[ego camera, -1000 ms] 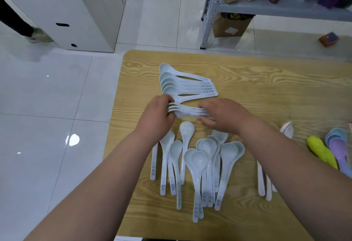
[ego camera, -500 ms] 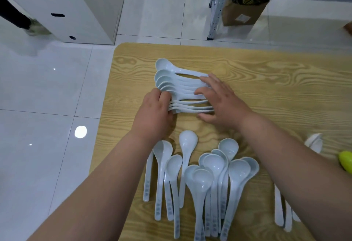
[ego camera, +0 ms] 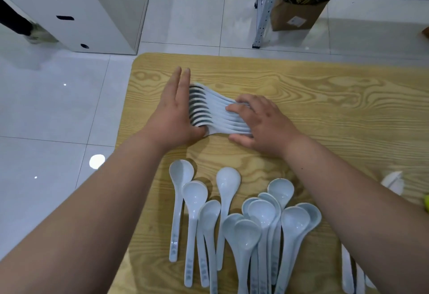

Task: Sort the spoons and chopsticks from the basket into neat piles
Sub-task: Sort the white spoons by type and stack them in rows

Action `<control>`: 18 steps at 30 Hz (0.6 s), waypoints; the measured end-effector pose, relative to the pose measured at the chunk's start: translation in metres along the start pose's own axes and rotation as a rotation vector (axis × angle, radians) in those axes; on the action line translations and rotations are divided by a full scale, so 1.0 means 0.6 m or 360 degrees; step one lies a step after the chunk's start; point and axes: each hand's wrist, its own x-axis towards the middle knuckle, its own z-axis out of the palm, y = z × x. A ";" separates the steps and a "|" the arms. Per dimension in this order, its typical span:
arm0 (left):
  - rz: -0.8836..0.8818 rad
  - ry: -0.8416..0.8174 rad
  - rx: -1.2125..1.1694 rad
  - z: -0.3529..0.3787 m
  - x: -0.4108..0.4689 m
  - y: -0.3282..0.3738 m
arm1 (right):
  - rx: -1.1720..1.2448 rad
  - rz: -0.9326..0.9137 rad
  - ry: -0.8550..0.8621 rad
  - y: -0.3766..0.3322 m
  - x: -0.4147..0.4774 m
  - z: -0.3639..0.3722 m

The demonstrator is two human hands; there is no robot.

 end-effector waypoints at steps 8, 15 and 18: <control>0.0255 0.0011 -0.0053 0.012 -0.011 -0.013 | -0.0100 0.0260 0.0063 -0.004 -0.011 0.006; 0.0308 0.0040 0.0181 0.031 -0.010 -0.005 | -0.0145 0.0234 0.0154 -0.021 -0.009 0.020; 0.0286 0.0022 0.0213 0.023 -0.010 -0.011 | -0.0115 0.0308 -0.0003 -0.012 -0.016 0.011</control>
